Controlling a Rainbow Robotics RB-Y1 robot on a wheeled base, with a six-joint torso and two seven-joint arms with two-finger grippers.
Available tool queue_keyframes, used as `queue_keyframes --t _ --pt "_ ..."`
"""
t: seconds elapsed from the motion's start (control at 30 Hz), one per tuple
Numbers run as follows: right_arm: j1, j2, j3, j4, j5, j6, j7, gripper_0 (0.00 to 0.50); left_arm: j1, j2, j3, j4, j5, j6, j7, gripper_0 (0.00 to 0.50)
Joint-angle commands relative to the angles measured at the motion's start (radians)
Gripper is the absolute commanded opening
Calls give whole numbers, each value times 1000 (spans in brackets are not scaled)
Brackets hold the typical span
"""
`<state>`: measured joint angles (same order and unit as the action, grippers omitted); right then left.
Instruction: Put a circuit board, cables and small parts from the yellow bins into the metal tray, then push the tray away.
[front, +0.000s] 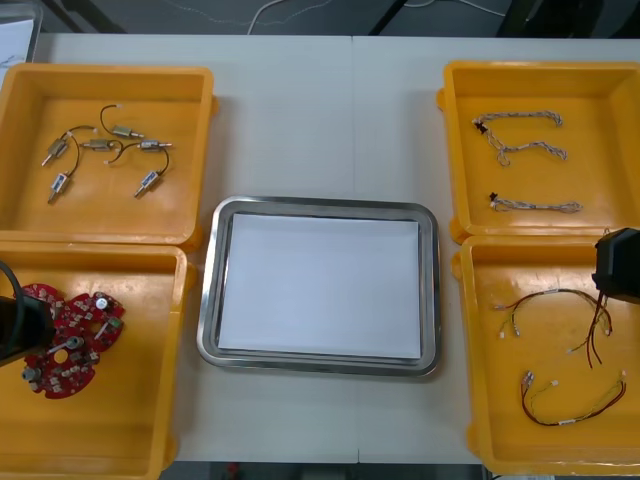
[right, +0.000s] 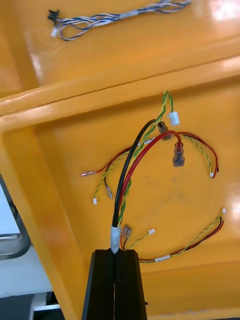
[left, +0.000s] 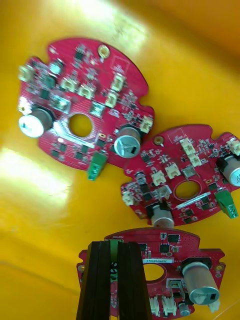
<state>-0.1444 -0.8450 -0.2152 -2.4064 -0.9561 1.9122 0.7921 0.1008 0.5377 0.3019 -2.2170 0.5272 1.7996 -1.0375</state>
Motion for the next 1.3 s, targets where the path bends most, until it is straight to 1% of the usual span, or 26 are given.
queue_keyframes --t 0.03,0.07,0.1,0.23,0.27,0.33,0.5,0.67,0.73,0.93,1.0,1.03,1.07,1.1,1.23,1.3 --pt "-20 -40 -24 -60 -24 8 122 0 -36 64 94 -79 94 72 -61 0" --pt "-20 -42 -24 -63 -27 8 133 0 -41 67 100 -84 105 84 -62 0" --pt "-20 -43 -24 -73 -39 8 176 0 -55 77 118 -102 139 115 -65 0" --pt "-20 -52 -24 -100 -64 8 263 0 -79 105 141 -141 192 120 -68 0" --pt "-20 -52 -24 -100 -64 8 263 0 -79 105 141 -141 192 120 -68 0" --pt "-20 -57 -24 -119 -78 8 309 0 -90 139 146 -164 229 120 -67 0" --pt "-20 -62 -23 -137 -95 8 400 0 -110 205 140 -168 292 120 -62 0" --pt "-26 -71 -24 -142 -124 8 495 0 -142 242 118 -171 312 120 -62 0" --pt "-34 -74 -23 -140 -131 8 536 0 -176 246 103 -171 312 120 -59 0" --pt "-44 -74 -23 -140 -141 8 555 0 -253 283 43 -161 313 120 -44 0" --pt "-47 -74 -23 -142 -142 8 555 0 -279 303 22 -144 327 120 -41 0" --pt "-47 -74 -23 -142 -142 8 558 0 -305 323 8 -124 352 120 -38 0" --pt "-47 -74 -23 -142 -142 8 558 0 -305 323 8 -124 352 120 -38 0" --pt "-47 -74 -24 -142 -141 8 558 0 -329 341 -4 -102 382 120 -36 0" --pt "-47 -74 -23 -142 -135 8 561 0 -372 387 -37 -64 452 120 -27 0" --pt "-47 -74 -23 -142 -135 8 561 0 -383 398 -50 -58 467 120 -26 0"
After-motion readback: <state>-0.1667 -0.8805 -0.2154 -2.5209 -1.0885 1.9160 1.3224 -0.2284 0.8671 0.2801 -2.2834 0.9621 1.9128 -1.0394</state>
